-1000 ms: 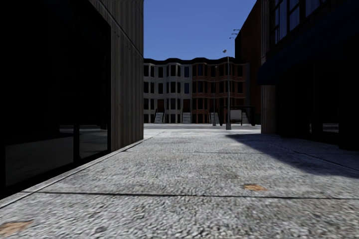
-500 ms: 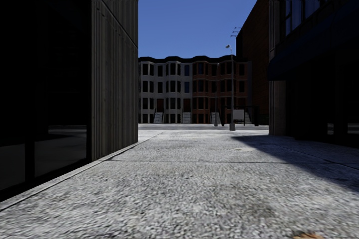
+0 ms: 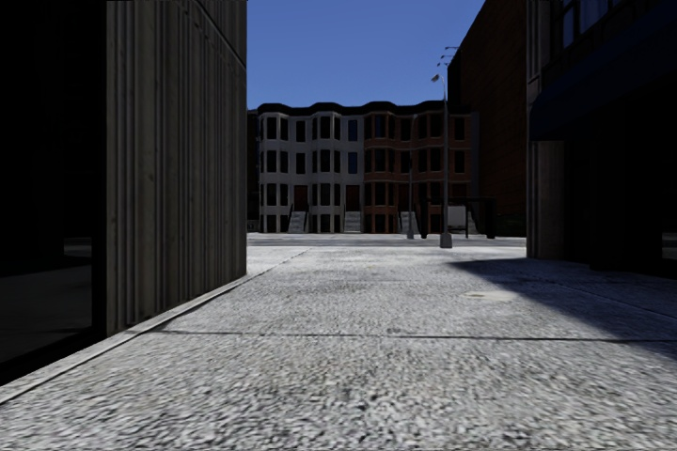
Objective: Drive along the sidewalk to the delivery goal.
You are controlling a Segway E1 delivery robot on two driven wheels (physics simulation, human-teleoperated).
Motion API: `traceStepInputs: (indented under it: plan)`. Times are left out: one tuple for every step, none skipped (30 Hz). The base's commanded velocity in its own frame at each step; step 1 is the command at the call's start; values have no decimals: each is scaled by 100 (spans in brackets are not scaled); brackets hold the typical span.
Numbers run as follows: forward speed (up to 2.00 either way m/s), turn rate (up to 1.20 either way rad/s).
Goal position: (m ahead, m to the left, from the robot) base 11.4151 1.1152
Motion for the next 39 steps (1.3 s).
traceStepInputs:
  plan:
    - [200,0]
    - [200,0]
    - [200,0]
    - [200,0]
    - [200,0]
    - [200,0]
    - [200,0]
    - [200,0]
    - [200,0]
    - [200,0]
    - [200,0]
    - [200,0]
    - [200,0]
    - [200,0]
    - [200,0]
    - [200,0]
    - [200,0]
    - [200,0]
    - [200,0]
    - [200,0]
    - [200,0]
    - [200,0]
    - [200,0]
    - [200,0]
    - [200,0]
    - [200,0]
    - [200,0]
    - [200,0]
    - [200,0]
    - [200,0]
    - [200,0]
    - [200,0]
    - [200,0]
    - [200,0]
    - [200,0]
    - [200,0]
    - [200,0]
    - [200,0]
    - [200,0]
